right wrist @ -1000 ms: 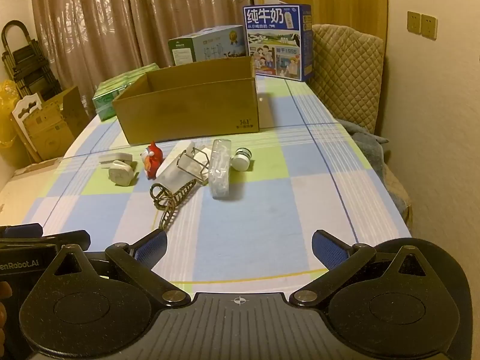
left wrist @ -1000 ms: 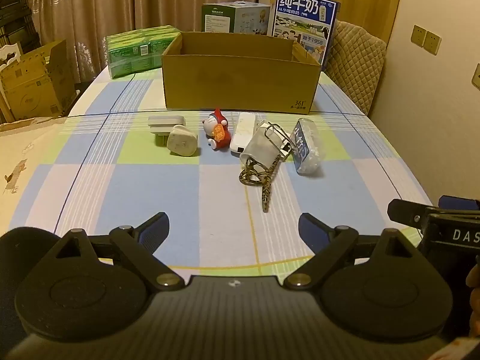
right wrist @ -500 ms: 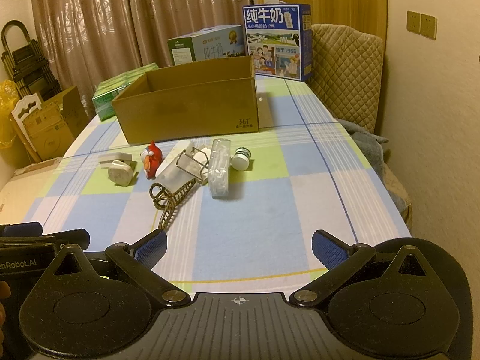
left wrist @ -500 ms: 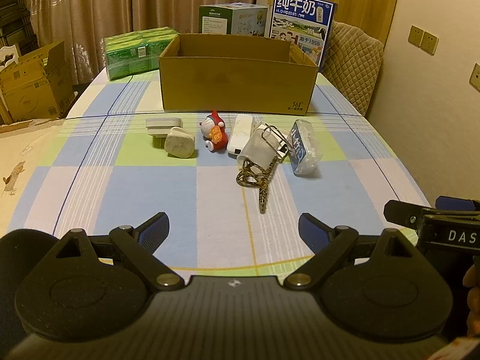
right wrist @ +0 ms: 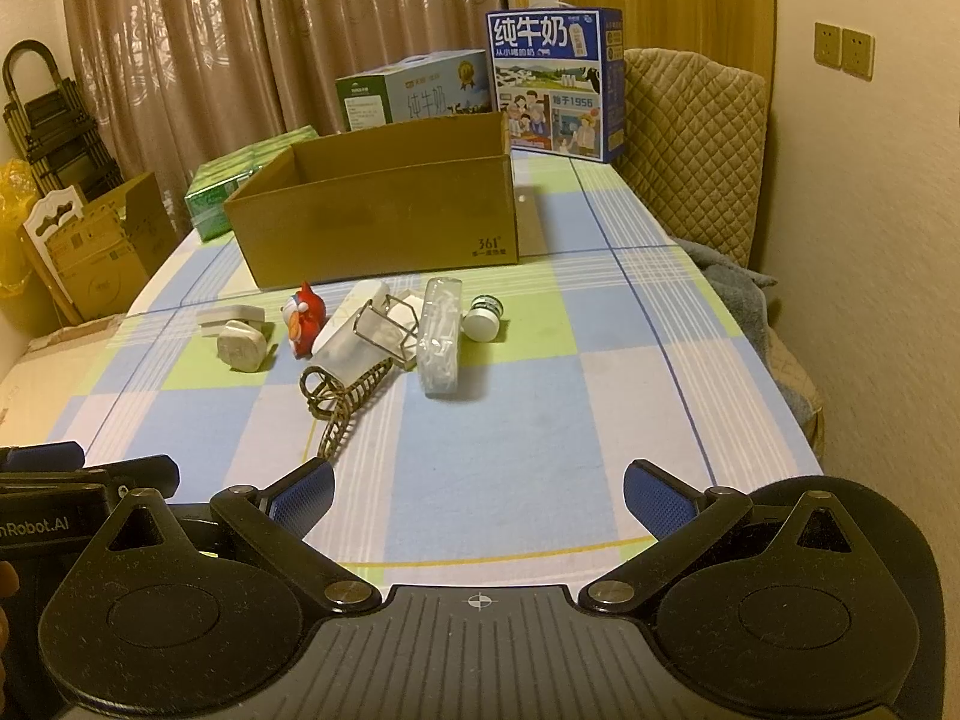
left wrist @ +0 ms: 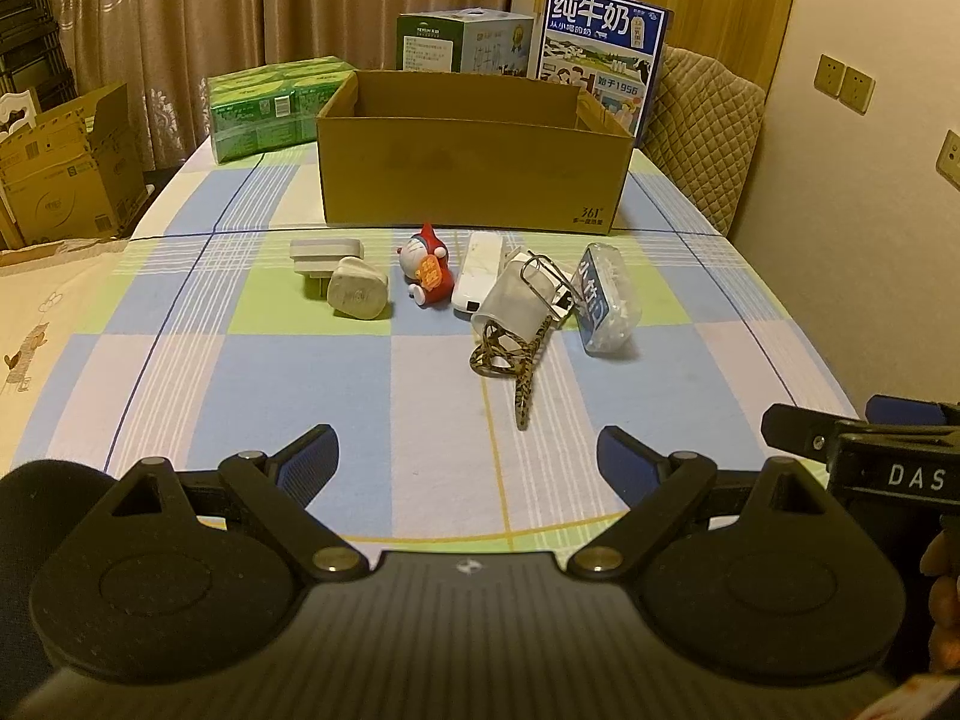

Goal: Organize rigid objects

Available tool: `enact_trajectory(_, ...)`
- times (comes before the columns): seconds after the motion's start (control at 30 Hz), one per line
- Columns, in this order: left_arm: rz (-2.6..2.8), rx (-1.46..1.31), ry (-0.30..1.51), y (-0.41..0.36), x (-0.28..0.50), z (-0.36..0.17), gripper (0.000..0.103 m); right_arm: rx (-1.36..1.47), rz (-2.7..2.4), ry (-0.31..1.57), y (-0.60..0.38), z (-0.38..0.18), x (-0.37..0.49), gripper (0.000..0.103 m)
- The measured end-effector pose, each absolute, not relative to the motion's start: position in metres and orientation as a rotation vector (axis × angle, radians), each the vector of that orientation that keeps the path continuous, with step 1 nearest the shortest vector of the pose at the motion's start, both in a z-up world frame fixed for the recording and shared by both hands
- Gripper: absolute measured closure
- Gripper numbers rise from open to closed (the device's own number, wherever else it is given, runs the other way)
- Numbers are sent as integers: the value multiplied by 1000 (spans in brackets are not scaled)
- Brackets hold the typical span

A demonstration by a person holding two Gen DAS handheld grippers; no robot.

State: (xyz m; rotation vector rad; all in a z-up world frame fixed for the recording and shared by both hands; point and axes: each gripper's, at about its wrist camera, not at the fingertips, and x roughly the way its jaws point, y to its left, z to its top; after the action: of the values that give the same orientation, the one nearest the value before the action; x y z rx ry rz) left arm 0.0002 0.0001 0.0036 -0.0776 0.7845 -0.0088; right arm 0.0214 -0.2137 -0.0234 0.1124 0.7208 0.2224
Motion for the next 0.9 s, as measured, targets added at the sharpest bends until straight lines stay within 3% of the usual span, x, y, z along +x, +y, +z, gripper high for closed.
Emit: enact_trajectory(0.9, -11, -76, 784, 0, 0, 3, 12, 112, 223, 723, -217, -23, 23, 2)
